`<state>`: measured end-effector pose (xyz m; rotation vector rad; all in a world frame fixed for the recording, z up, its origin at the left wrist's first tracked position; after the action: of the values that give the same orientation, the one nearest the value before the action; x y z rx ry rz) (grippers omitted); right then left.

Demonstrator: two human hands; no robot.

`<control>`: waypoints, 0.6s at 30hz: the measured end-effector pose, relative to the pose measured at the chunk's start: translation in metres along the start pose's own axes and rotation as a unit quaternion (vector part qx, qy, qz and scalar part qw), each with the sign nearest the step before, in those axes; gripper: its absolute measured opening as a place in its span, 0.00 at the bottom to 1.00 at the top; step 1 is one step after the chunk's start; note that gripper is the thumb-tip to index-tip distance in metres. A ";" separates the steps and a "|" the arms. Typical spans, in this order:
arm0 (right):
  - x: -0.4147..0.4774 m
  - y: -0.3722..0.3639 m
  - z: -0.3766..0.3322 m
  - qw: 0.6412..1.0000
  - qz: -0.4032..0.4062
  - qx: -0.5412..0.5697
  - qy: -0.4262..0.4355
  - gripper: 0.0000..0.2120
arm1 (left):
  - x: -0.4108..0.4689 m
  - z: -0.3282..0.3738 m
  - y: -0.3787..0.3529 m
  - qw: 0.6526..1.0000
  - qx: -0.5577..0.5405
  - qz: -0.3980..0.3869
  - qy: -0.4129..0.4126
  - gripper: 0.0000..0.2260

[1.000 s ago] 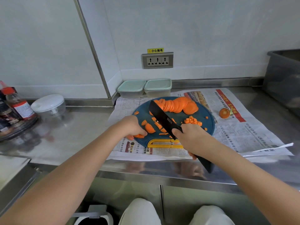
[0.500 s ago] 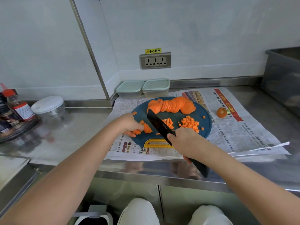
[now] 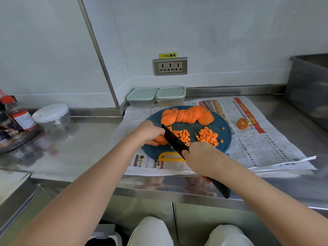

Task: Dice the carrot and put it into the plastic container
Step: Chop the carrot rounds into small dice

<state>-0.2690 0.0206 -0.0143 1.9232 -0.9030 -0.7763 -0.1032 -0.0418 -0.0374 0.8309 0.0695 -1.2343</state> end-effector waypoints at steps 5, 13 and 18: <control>0.005 -0.003 -0.002 1.000 -0.009 -0.014 -0.003 0.13 | -0.005 0.005 -0.002 0.999 0.004 -0.031 0.004 0.10; 0.001 -0.008 -0.003 0.999 -0.028 -0.019 0.011 0.17 | 0.001 -0.008 0.006 1.000 -0.008 0.004 0.001 0.13; 0.000 -0.011 0.003 0.999 -0.007 -0.038 0.027 0.18 | 0.002 -0.022 0.003 0.996 -0.091 -0.001 -0.014 0.18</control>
<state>-0.2680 0.0231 -0.0258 1.8771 -0.8172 -0.7534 -0.0915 -0.0299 -0.0524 0.6559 0.1580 -1.2205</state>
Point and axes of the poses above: each hand's wrist, its own x-axis towards the middle knuckle, its own y-axis out of the back of the hand, z = x × y, the point moved 10 cm from there along x, towards the middle knuckle, and after that the axes turned 10 degrees about y, right-handed, at the moved point
